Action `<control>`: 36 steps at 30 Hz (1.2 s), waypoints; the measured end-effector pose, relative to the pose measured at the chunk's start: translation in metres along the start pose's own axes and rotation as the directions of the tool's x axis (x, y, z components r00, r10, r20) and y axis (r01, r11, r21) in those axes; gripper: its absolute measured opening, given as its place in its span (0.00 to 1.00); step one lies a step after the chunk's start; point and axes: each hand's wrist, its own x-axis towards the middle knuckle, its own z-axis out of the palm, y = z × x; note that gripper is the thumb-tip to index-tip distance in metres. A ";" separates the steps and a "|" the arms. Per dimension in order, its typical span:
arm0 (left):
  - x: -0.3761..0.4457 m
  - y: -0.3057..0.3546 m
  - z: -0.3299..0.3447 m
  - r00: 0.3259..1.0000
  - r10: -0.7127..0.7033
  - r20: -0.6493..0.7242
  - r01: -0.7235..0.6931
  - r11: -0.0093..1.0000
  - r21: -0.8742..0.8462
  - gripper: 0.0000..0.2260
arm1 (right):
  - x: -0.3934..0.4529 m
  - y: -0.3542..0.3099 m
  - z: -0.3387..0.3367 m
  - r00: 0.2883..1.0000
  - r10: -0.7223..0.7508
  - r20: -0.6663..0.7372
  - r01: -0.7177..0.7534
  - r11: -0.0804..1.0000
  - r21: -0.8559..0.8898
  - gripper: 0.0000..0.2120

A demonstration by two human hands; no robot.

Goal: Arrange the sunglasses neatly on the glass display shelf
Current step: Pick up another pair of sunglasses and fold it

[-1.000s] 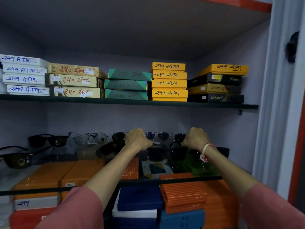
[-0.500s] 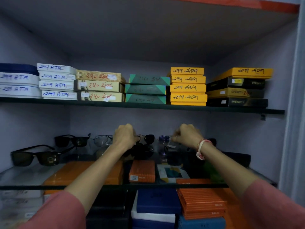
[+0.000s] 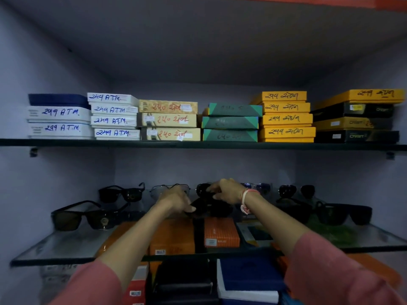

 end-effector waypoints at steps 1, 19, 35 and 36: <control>0.000 -0.003 -0.001 1.000 -0.004 0.015 0.005 0.998 -0.070 0.08 | 0.003 0.000 0.003 1.000 0.005 0.003 -0.005 1.000 -0.011 0.20; 0.005 -0.030 -0.036 0.988 0.124 -0.096 -0.136 0.982 -0.128 0.08 | 0.016 0.004 -0.001 0.979 0.056 -0.196 -0.001 0.963 0.271 0.11; 0.012 -0.046 -0.043 0.988 -0.151 -0.026 0.151 0.988 -0.014 0.19 | 0.016 0.016 -0.003 0.975 0.028 0.219 0.002 0.991 -0.137 0.21; 0.011 -0.043 -0.043 0.988 -0.157 -0.016 0.157 0.986 0.052 0.19 | 0.016 0.015 -0.004 0.978 0.009 0.210 0.017 0.993 -0.120 0.21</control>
